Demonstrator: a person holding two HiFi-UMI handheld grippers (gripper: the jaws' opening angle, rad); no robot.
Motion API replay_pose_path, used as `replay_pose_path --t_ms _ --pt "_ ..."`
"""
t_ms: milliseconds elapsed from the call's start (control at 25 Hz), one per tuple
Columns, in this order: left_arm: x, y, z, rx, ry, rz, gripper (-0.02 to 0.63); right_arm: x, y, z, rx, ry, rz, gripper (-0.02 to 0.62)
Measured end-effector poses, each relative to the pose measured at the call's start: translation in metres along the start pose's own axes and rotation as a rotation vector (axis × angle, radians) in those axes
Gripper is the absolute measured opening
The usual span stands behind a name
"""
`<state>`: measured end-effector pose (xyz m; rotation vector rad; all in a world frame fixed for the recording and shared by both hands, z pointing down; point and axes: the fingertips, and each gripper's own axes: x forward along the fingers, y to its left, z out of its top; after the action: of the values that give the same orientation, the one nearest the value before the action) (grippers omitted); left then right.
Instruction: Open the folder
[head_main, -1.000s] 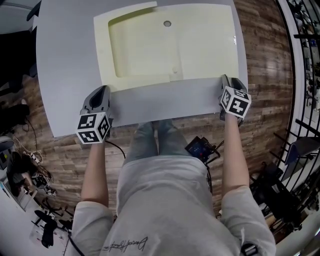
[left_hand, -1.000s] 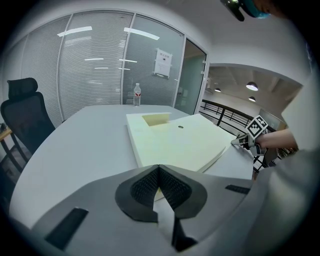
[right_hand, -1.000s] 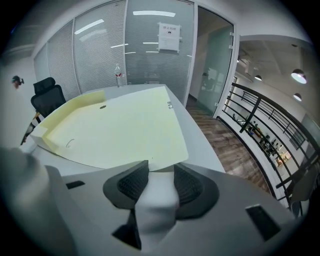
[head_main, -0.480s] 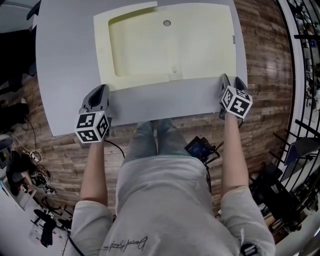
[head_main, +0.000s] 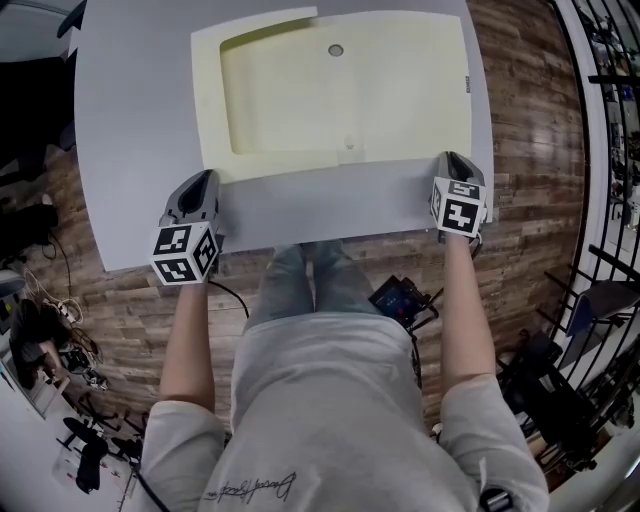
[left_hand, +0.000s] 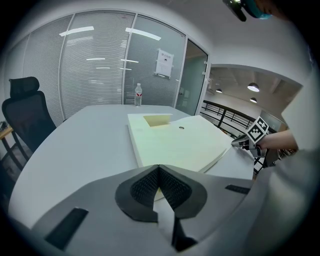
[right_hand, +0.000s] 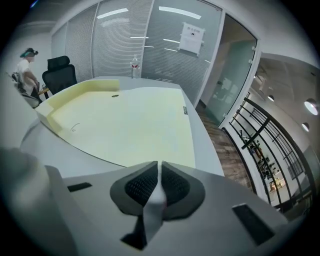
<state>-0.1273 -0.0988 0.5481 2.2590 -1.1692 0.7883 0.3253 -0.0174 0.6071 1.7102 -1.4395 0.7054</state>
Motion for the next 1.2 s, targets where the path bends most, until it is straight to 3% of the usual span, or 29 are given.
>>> replay_pose_path --t_ms 160,400,840,1040,1200 --pt "-0.001 0.000 0.001 -0.007 -0.002 0.000 0.008 0.000 0.004 0.000 -0.008 0.005 0.018 0.028" --pt "-0.001 -0.001 0.001 -0.013 -0.013 0.003 0.009 0.001 0.000 -0.002 0.098 0.005 0.097 0.028" --pt "0.001 -0.004 -0.001 0.003 -0.005 0.008 0.009 0.002 -0.003 -0.005 0.112 0.007 0.065 0.028" --pt "0.004 -0.006 0.001 -0.049 -0.018 -0.005 0.008 -0.002 -0.009 -0.001 0.130 -0.009 0.043 0.028" --pt "0.007 -0.007 0.002 -0.022 -0.011 0.001 0.009 -0.009 -0.014 0.004 0.145 -0.038 0.041 0.028"
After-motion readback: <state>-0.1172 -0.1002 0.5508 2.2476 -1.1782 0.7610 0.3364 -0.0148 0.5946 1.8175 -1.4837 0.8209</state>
